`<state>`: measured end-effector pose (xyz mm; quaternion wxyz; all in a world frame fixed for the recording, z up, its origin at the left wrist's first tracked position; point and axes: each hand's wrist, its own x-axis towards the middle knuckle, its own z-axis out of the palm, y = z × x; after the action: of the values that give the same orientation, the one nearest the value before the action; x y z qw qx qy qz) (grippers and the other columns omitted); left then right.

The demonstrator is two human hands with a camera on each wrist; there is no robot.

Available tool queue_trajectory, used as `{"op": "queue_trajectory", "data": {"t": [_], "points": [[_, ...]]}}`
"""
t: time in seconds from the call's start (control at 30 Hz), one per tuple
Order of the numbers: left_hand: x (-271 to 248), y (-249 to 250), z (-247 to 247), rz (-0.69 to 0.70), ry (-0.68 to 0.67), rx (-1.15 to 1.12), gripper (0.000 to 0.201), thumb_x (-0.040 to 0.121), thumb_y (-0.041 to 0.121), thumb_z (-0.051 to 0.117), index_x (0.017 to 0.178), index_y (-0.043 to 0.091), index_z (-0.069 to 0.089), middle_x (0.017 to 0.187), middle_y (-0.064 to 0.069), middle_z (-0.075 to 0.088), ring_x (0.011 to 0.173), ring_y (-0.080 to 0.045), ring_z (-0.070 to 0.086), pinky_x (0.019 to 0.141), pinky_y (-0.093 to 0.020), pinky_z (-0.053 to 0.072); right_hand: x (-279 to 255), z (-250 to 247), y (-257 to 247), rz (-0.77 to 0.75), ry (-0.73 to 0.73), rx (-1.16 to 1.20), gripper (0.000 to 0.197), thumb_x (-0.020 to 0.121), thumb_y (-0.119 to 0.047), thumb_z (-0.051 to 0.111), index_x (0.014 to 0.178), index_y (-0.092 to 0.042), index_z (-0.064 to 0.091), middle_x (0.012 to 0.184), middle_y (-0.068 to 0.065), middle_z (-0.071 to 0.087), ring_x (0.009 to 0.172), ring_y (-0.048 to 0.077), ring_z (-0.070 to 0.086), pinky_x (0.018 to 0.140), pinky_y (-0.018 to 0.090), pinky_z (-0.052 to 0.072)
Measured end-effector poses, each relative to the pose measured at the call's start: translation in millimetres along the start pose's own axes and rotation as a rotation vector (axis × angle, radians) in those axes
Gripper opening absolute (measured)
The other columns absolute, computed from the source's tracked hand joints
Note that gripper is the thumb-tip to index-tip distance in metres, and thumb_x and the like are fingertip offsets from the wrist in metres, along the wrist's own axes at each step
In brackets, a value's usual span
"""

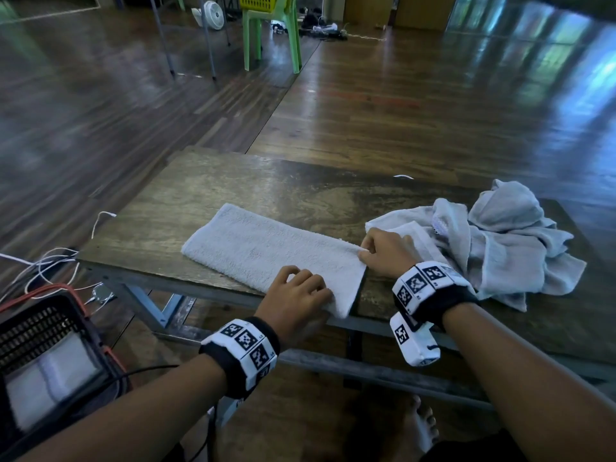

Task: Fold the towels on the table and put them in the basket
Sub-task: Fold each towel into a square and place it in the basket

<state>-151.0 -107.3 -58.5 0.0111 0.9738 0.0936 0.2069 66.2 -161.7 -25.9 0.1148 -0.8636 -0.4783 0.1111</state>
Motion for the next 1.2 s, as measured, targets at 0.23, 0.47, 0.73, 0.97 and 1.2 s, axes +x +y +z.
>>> {"op": "queue_trajectory", "data": {"t": [0.23, 0.47, 0.73, 0.97, 1.2], "points": [[13.7, 16.8, -24.7, -0.122, 0.218, -0.15, 0.016, 0.076, 0.035, 0.056, 0.083, 0.024, 0.065, 0.075, 0.01, 0.064, 0.072, -0.012, 0.059, 0.08, -0.028, 0.034, -14.0, -48.4, 28.8, -0.075, -0.121, 0.632, 0.014, 0.081, -0.009, 0.066, 0.087, -0.02, 0.06, 0.072, 0.009, 0.06, 0.065, 0.016, 0.052, 0.067, 0.028, 0.045], [22.7, 49.6, -53.7, -0.222, 0.326, -0.346, 0.012, 0.077, 0.035, 0.058, 0.083, 0.025, 0.06, 0.072, 0.018, 0.059, 0.069, 0.0, 0.05, 0.081, -0.026, 0.036, -32.9, -88.8, 60.7, -0.099, -0.194, 1.064, 0.048, 0.04, -0.05, 0.087, 0.073, -0.019, 0.073, 0.063, -0.001, 0.058, 0.052, 0.007, 0.047, 0.046, 0.021, 0.027], [11.3, 38.1, -59.3, -0.288, 0.262, -0.474, 0.016, 0.078, 0.04, 0.058, 0.076, 0.025, 0.056, 0.068, 0.016, 0.059, 0.062, -0.002, 0.052, 0.079, -0.027, 0.041, -36.2, -101.9, 56.4, -0.237, -0.425, 1.024, 0.063, 0.039, -0.036, 0.093, 0.095, -0.014, 0.075, 0.087, 0.005, 0.069, 0.086, 0.014, 0.062, 0.077, 0.019, 0.051], [4.0, -1.7, -56.4, -0.394, 0.243, -0.546, 0.027, 0.082, 0.047, 0.052, 0.067, 0.024, 0.052, 0.061, 0.012, 0.056, 0.059, -0.005, 0.055, 0.067, -0.027, 0.042, 1.7, -86.1, 20.4, -0.17, -0.304, 0.802, 0.055, 0.041, -0.054, 0.084, 0.085, -0.023, 0.073, 0.081, -0.006, 0.066, 0.075, 0.004, 0.054, 0.066, 0.026, 0.034], [-4.8, -65.5, -28.9, -0.703, 0.191, -0.523, 0.043, 0.073, 0.058, 0.038, 0.063, 0.019, 0.051, 0.062, 0.002, 0.057, 0.064, -0.017, 0.057, 0.063, -0.037, 0.049, 61.9, -44.0, -31.1, -0.094, -0.329, 0.674, 0.008, 0.081, -0.024, 0.07, 0.088, -0.02, 0.069, 0.089, -0.004, 0.068, 0.083, 0.009, 0.063, 0.078, 0.026, 0.048]]}}
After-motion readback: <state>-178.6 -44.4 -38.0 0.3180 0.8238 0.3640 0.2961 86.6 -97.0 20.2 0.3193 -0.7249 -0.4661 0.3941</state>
